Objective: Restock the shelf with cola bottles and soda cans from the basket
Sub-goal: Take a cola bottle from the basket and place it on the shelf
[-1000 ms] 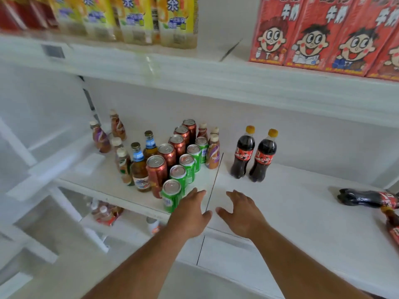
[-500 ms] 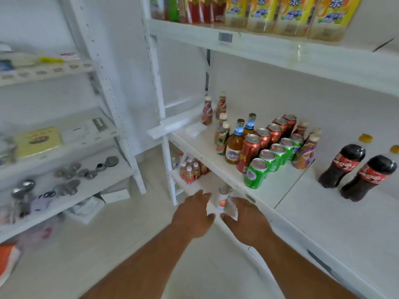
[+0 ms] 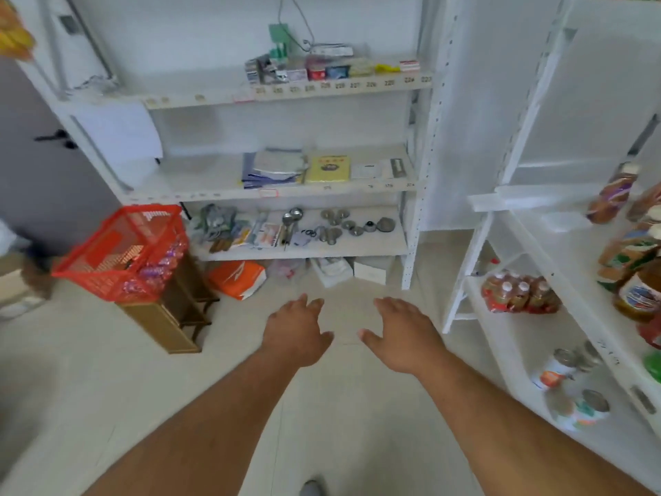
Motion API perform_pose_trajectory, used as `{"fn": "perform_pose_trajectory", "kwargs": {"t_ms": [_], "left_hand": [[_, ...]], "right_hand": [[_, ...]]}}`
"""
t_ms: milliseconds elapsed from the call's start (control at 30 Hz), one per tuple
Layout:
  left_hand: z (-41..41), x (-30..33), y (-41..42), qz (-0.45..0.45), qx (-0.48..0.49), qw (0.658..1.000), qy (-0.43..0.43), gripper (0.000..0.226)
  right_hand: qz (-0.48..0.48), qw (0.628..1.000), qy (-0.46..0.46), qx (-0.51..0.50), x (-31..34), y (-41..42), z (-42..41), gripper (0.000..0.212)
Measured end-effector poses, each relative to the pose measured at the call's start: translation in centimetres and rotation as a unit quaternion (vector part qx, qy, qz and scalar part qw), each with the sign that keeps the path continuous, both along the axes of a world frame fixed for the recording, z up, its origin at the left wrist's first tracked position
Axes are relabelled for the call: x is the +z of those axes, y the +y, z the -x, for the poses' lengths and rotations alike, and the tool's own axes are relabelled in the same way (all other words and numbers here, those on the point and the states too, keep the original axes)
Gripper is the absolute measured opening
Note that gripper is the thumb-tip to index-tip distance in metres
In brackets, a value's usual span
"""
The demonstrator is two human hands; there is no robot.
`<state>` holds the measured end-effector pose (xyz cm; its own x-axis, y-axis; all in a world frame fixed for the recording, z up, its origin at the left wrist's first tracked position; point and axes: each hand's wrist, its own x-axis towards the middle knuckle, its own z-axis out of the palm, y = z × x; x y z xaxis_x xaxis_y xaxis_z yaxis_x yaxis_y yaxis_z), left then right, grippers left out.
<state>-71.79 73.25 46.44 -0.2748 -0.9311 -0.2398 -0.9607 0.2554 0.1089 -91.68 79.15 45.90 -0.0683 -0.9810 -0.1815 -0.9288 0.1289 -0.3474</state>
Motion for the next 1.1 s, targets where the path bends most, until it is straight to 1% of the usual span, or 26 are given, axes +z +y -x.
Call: {"fn": "perform_pose_trajectory", "kwargs": {"t_ms": [233,400,567,767,933,1100], "left_hand": [[-12.4,-0.8,-0.4,0.004,0.113,0.993,-0.024,0.079],[-20.8,-1.4,-1.9,-0.005,0.156,0.987,-0.022,0.078],[-27.5,-1.9,-3.1,-0.007,0.189,0.982,-0.003,0.078],[-32.2,-2.4,-5.5,-0.018,0.219,0.976,0.011,0.075],[-34.8,-2.6,-8.9,-0.025,0.242,0.97,0.021,0.067],[-36.7,-1.7,-14.1,-0.025,0.252,0.967,0.009,0.073]], "right_hand": [[-0.006,0.991,0.045,0.127,0.3,-5.0,-11.7,0.081],[-0.005,0.98,0.078,0.183,0.2,-8.8,-20.4,0.081],[-0.014,0.968,0.112,0.223,0.5,-11.6,-27.1,0.081],[-0.032,0.958,0.127,0.256,-0.1,-15.0,-32.4,0.082],[-0.044,0.951,0.126,0.278,-0.8,-19.4,-35.1,0.082],[-0.043,0.952,0.104,0.284,-1.2,-25.6,-37.1,0.082]]}}
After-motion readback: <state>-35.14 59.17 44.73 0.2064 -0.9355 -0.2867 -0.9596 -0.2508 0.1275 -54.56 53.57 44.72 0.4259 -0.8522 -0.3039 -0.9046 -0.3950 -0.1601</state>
